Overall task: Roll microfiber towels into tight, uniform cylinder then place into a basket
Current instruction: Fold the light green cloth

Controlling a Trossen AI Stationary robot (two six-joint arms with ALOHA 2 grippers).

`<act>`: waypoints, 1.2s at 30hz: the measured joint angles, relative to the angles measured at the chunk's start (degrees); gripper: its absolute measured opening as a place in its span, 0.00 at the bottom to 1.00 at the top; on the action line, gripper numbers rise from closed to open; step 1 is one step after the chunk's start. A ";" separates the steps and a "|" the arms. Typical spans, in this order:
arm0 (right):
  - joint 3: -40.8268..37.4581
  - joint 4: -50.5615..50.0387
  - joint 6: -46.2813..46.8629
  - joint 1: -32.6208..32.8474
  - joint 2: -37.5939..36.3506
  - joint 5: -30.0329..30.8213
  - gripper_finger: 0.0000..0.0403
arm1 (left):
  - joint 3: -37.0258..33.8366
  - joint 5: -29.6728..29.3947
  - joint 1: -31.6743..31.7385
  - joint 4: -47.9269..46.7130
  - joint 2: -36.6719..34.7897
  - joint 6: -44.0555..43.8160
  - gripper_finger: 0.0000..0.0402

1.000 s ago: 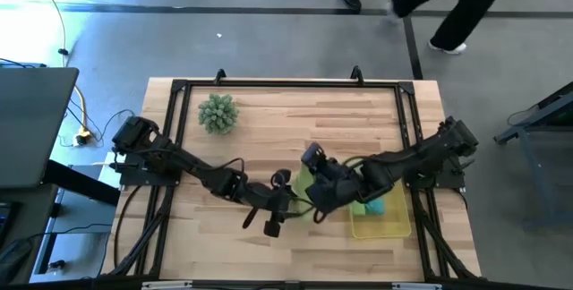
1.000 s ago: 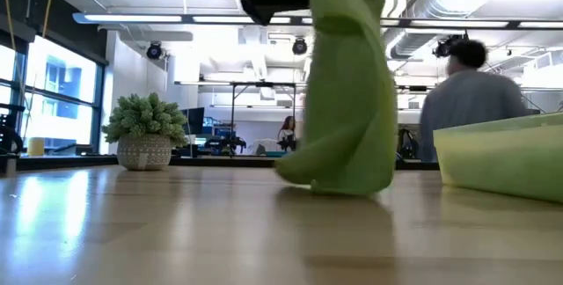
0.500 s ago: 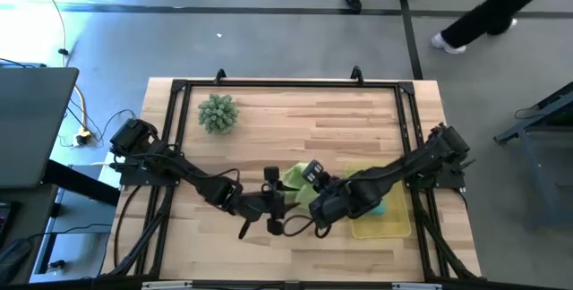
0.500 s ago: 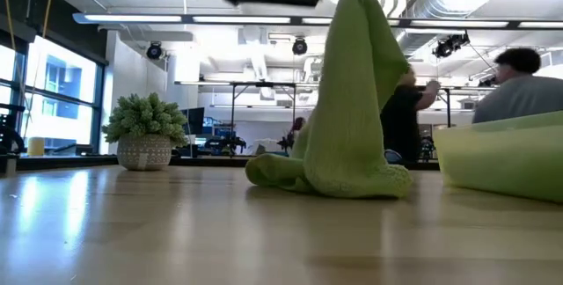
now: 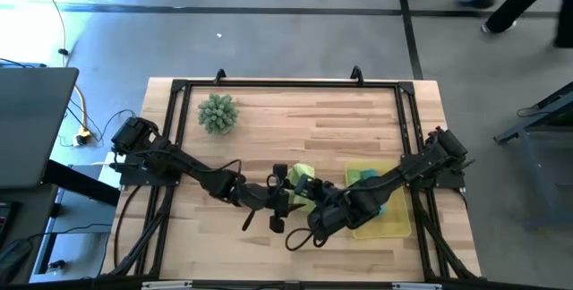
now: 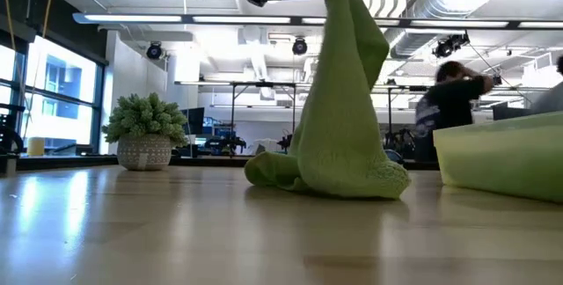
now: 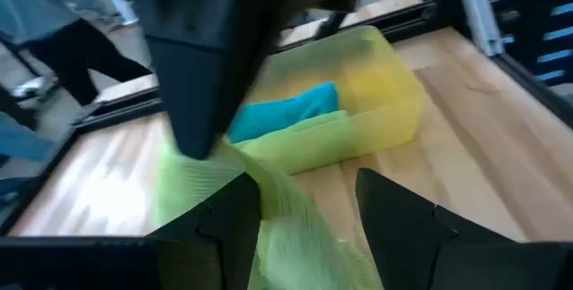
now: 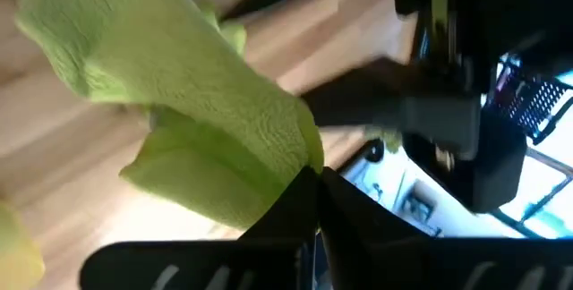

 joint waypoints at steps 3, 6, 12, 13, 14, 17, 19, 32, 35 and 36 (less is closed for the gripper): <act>0.00 -1.84 0.70 -0.33 -0.01 2.33 0.00 | 0.00 3.78 -0.49 -0.42 0.00 -1.10 0.43; 0.00 -4.64 1.28 -0.71 -0.22 5.46 0.00 | 0.00 9.18 -1.91 -0.71 0.00 -1.56 0.43; 0.00 -4.80 1.63 -1.65 -0.24 7.04 0.00 | 0.00 10.58 -4.57 -1.18 0.00 -2.91 0.43; 0.00 -4.79 2.23 -1.69 -0.24 7.02 0.00 | 0.00 8.94 -4.82 -1.64 0.00 -2.90 0.43; -0.01 -4.80 3.01 -1.69 -0.24 6.99 0.00 | 0.00 6.81 -5.13 -2.38 0.00 -2.88 0.43; 0.00 -4.85 4.97 -1.41 -0.24 6.45 0.00 | 0.00 -3.25 -5.86 -4.91 0.00 -2.83 0.43; 0.00 -4.89 7.13 -1.16 -0.24 4.67 0.00 | 0.00 -11.11 -6.34 -4.61 0.00 -1.49 0.43; 0.00 -2.47 7.31 -1.14 -0.24 -0.17 0.00 | 0.02 -10.82 -2.40 2.46 0.00 1.13 0.43; 0.00 -1.66 6.98 -1.11 -0.24 0.78 0.00 | 0.02 -10.64 -1.08 1.33 0.00 -1.14 0.43; 0.00 -1.74 6.96 -1.09 -0.24 0.98 0.00 | 0.02 -11.22 -0.83 0.84 0.00 -1.71 0.43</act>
